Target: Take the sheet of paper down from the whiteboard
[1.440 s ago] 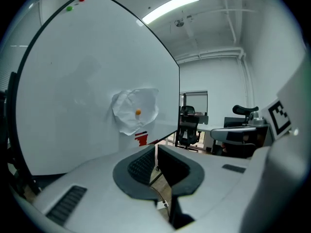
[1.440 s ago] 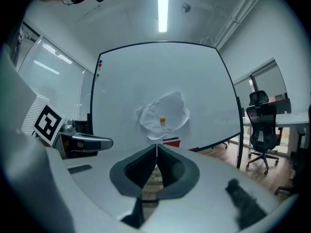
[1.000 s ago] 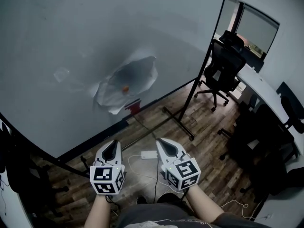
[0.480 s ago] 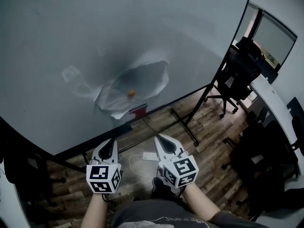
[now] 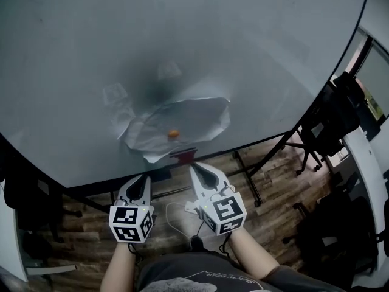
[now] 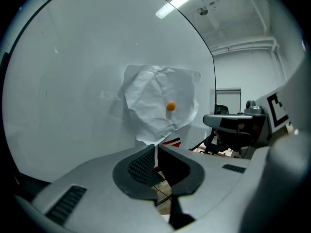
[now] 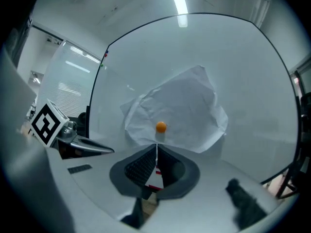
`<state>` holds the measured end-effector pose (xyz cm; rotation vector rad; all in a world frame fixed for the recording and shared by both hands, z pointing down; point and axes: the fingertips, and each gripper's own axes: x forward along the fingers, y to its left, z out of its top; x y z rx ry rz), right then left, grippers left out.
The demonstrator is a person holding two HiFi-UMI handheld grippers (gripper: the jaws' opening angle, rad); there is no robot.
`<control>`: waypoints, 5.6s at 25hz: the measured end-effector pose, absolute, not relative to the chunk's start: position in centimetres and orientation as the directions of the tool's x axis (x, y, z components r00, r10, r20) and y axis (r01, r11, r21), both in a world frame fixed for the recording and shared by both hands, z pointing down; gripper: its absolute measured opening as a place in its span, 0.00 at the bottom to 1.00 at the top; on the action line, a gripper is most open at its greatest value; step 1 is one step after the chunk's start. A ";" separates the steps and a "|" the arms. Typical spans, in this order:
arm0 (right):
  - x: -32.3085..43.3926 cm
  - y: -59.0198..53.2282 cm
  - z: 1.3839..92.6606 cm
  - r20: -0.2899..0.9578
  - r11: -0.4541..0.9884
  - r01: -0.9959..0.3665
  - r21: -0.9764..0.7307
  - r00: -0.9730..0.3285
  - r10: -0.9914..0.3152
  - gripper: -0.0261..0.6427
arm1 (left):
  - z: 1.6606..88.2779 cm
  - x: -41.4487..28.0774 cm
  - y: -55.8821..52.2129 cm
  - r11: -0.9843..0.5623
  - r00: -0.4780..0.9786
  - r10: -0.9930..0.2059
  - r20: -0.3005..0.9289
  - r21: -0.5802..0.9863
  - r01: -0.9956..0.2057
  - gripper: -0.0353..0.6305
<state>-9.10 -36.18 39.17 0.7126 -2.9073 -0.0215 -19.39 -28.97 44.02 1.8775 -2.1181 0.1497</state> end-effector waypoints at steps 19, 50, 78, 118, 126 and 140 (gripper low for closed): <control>-12.5 -40.5 38.4 0.111 0.967 -0.223 0.122 -0.965 -0.237 0.08 | 47.0 -20.6 -34.1 0.326 -0.229 -0.898 0.376 0.218 -0.920 0.28; -16.7 -40.2 36.8 0.054 0.803 -0.345 0.486 -0.905 -0.422 0.22 | 45.8 -21.3 -35.0 0.242 -0.124 -0.929 0.348 0.320 -0.916 0.07; -17.0 -41.0 36.6 -0.012 0.747 -0.406 0.526 -0.882 -0.471 0.19 | 44.8 -19.9 -33.6 0.209 -0.093 -0.939 0.332 0.331 -0.920 0.07; -10.8 -41.0 37.8 -0.029 0.715 -0.492 0.496 -0.833 -0.553 0.21 | 42.2 -19.8 -32.5 0.208 -0.130 -0.960 0.248 0.320 -0.924 0.07; -3.6 -41.8 40.6 0.014 0.718 -0.534 0.447 -0.798 -0.603 0.21 | 42.5 -20.3 -31.1 0.290 -0.220 -0.944 0.248 0.293 -0.911 0.07; 0.4 -41.2 39.0 -0.053 0.711 -0.570 0.412 -0.794 -0.606 0.21 | 42.3 -15.9 -30.0 0.240 -0.199 -0.954 0.226 0.171 -0.956 0.07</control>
